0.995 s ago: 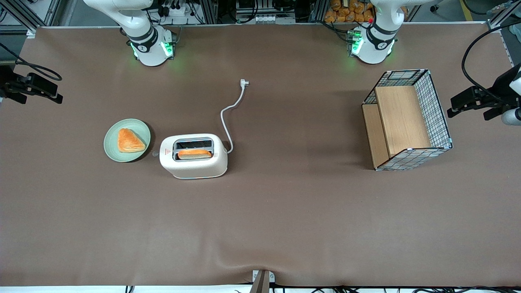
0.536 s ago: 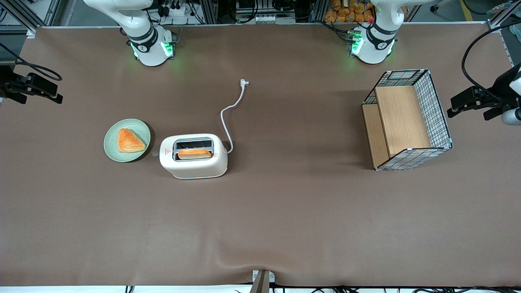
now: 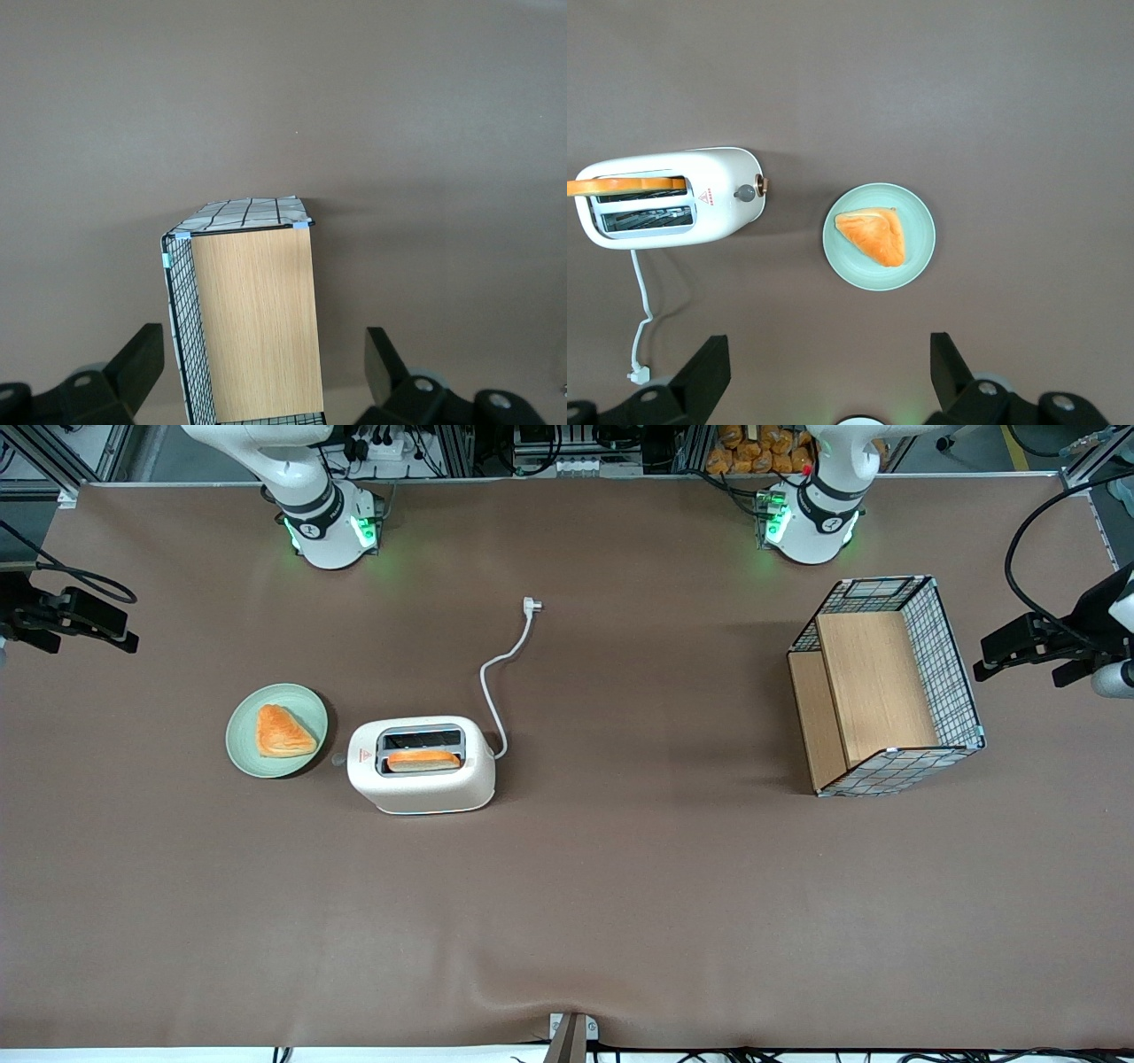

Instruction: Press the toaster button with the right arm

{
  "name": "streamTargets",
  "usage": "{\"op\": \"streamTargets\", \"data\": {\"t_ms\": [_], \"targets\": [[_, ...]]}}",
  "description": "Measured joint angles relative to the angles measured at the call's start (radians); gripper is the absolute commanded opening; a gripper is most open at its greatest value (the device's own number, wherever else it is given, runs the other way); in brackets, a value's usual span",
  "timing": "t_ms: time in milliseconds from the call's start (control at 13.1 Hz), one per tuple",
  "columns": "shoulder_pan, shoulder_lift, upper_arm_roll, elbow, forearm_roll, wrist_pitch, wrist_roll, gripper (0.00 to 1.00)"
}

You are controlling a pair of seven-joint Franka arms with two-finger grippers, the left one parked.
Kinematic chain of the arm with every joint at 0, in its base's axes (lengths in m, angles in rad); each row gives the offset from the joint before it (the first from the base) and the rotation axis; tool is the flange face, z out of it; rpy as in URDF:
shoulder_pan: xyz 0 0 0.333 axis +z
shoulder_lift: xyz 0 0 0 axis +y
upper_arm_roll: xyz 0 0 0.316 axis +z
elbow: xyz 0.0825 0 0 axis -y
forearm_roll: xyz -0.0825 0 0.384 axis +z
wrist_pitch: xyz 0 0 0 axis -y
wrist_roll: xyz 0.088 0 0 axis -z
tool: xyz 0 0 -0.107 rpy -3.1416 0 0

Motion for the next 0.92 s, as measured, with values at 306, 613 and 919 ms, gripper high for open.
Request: {"op": "streamTargets", "data": {"t_ms": [306,613,919], "targets": [[0.000,0.001,0.000,0.000,0.000,0.000,0.000,1.00],[0.000,0.010,0.000,-0.014,0.008,-0.010,0.000,1.00],[-0.003,0.052,-0.001,-0.054,0.088,0.006,0.000,0.30]]}}
